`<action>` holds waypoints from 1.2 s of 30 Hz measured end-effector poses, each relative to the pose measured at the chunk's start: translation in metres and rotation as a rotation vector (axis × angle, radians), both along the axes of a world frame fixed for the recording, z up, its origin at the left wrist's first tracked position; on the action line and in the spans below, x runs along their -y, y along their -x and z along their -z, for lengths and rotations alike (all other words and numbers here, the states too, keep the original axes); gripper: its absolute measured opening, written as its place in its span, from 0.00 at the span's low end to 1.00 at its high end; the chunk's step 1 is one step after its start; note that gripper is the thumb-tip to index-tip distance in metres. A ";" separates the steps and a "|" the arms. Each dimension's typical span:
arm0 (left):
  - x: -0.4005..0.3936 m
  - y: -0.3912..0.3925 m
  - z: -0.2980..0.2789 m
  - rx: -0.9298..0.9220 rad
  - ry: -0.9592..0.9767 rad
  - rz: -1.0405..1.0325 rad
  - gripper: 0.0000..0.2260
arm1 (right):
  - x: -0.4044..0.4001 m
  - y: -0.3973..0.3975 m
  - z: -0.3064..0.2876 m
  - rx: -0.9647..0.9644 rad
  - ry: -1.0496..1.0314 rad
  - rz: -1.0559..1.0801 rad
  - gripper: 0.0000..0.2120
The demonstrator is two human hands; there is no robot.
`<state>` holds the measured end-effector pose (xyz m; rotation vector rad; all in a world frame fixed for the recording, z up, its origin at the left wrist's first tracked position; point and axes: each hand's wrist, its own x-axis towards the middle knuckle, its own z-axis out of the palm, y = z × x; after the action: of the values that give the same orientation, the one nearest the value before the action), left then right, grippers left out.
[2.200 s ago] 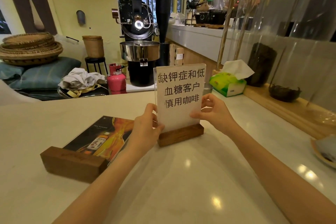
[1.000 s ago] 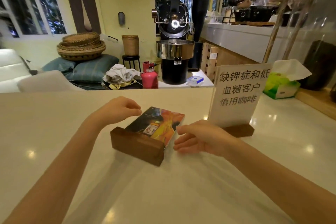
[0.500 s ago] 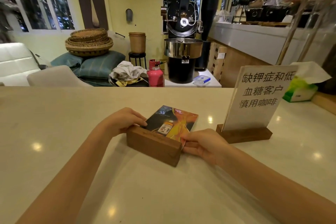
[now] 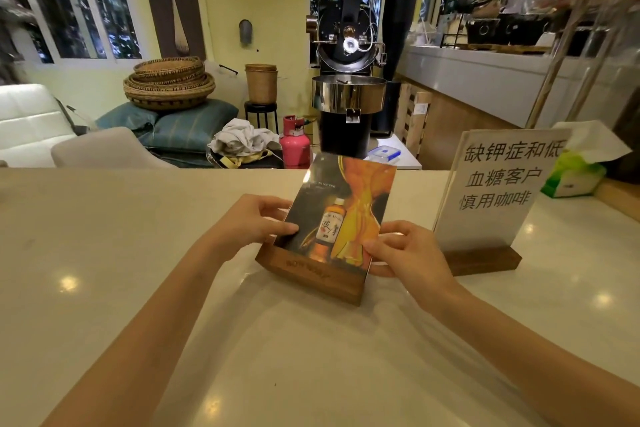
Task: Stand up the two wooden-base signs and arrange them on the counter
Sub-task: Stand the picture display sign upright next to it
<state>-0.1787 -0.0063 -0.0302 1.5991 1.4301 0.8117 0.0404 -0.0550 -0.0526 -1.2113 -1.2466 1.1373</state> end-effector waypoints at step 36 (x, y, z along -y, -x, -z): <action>0.022 -0.030 -0.004 -0.175 -0.129 0.118 0.38 | 0.039 -0.112 -0.035 0.292 -0.597 0.300 0.12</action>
<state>-0.1484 -0.0279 -0.0264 1.8730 1.4123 0.7218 0.1526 -0.0935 -0.0175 -1.0699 -1.4272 0.3313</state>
